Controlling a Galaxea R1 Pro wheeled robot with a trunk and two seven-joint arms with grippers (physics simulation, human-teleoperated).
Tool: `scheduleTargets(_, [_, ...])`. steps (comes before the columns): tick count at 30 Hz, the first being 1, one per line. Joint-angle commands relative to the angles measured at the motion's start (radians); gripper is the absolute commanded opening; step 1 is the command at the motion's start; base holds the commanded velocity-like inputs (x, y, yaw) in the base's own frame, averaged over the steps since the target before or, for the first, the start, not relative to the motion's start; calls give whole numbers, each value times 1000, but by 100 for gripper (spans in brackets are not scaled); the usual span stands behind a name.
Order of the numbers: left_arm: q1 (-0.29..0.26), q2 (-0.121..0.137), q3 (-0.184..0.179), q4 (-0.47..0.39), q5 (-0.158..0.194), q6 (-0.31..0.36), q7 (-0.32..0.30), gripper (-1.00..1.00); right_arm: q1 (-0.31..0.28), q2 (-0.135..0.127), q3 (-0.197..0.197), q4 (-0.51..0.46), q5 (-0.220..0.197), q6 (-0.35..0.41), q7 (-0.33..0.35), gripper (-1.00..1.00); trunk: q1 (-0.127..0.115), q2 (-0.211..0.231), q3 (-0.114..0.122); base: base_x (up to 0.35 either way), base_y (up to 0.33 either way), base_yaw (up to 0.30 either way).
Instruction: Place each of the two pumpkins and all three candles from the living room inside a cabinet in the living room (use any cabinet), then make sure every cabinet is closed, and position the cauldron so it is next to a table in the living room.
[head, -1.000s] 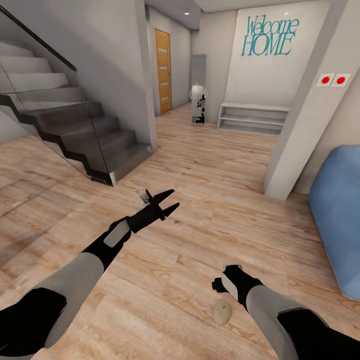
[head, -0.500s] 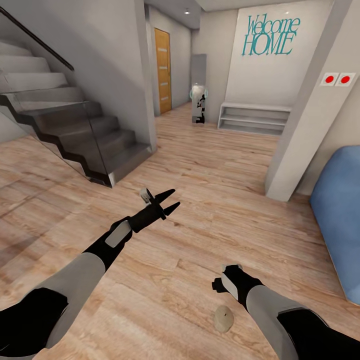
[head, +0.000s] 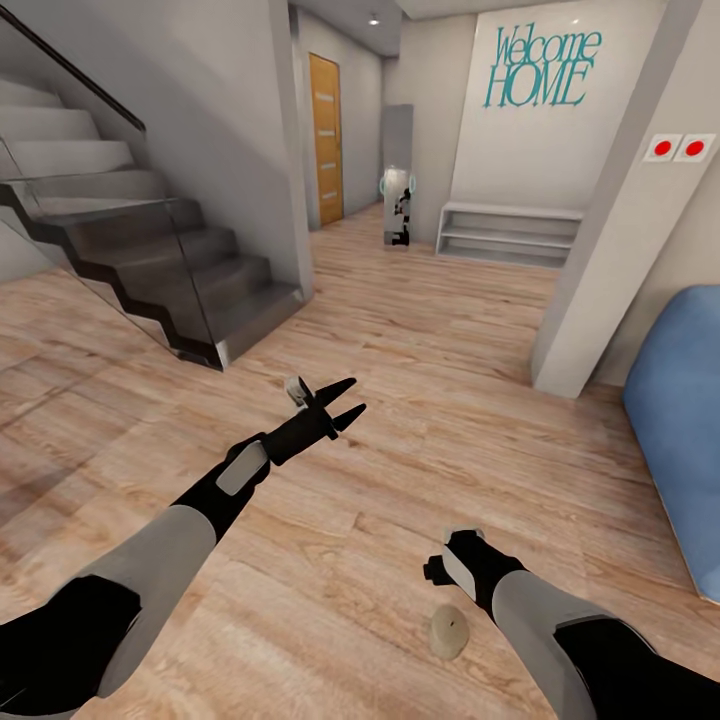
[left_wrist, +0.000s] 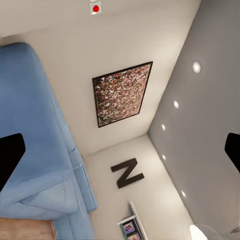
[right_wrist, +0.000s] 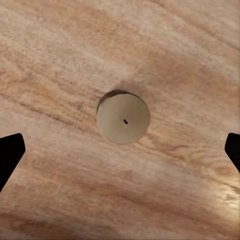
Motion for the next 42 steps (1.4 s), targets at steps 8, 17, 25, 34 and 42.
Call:
scheduleTargets(8, [0, -1, 0, 0, -1, 0, 0, 100, 1, -1, 0, 1, 0, 0, 0, 100, 31, -56, -25, 0, 0, 0])
scheduleTargets(17, [0, -2, 0, 0, -1, 0, 0, 100, 0, -2, 0, 1, 0, 0, 0, 100, 65, -119, -53, 0, 0, 0])
scheduleTargets(25, [0, -2, -1, 0, -1, 0, 0, 100, 0, 0, 0, 1, 0, -1, 0, 100, 96, -175, -78, 0, 0, 0])
scheduleTargets(34, [0, -3, -1, 0, -1, 0, 0, 100, 0, 0, 1, 1, 0, -2, 0, 100, 130, -238, -107, 0, 0, 0])
scheduleTargets(42, [0, -4, -1, 0, -1, 0, 0, 100, 0, 0, 1, 1, 0, -3, 0, 100, 161, -294, -132, 0, 0, 0])
